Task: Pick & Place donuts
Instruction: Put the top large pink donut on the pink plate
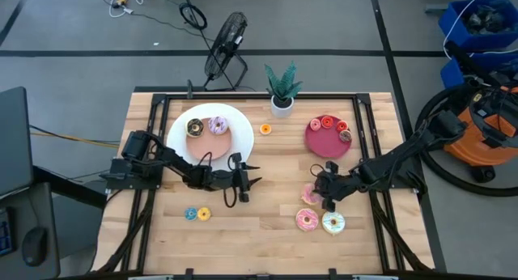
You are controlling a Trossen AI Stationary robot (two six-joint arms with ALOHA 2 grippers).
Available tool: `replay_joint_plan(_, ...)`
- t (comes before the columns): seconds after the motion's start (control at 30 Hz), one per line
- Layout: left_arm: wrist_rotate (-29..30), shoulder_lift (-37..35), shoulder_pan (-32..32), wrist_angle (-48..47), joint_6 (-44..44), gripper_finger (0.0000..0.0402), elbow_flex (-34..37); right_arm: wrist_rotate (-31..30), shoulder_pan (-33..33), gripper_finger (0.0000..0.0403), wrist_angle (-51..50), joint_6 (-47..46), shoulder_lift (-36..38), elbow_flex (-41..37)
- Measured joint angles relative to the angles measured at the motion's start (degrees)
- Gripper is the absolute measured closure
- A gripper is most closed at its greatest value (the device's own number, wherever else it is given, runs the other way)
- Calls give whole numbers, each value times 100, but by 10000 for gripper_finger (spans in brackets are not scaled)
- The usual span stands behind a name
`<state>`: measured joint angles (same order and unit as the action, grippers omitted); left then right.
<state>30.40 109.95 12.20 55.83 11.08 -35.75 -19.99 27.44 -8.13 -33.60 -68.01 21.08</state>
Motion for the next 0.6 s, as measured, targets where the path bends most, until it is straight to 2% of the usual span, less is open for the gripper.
replay_joint_plan(0.13, -451, 0, -265, 19, -798, 220, -294, -964, 0, 354, 386, 744, -1, 272)
replay_joint_plan(0.23, -1394, 0, -559, -4, -1265, 207, -457, -1563, -2, 365, 804, 1353, -74, 430)
replay_joint_plan(0.33, -2464, 0, -832, 6, -1749, 175, -666, -2129, -45, 365, 946, 1672, -252, 541)
replay_joint_plan(0.4, -2889, 0, -958, 7, -2074, 148, -795, -2468, -107, 363, 947, 1719, -404, 594)
replay_joint_plan(0.5, -2945, 0, -1034, -47, -2364, 114, -955, -2868, -177, 362, 1061, 1798, -653, 644)
replay_joint_plan(0.6, -2742, 0, -1053, -220, -2549, 99, -1154, -3066, -205, 362, 1386, 2024, -895, 654)
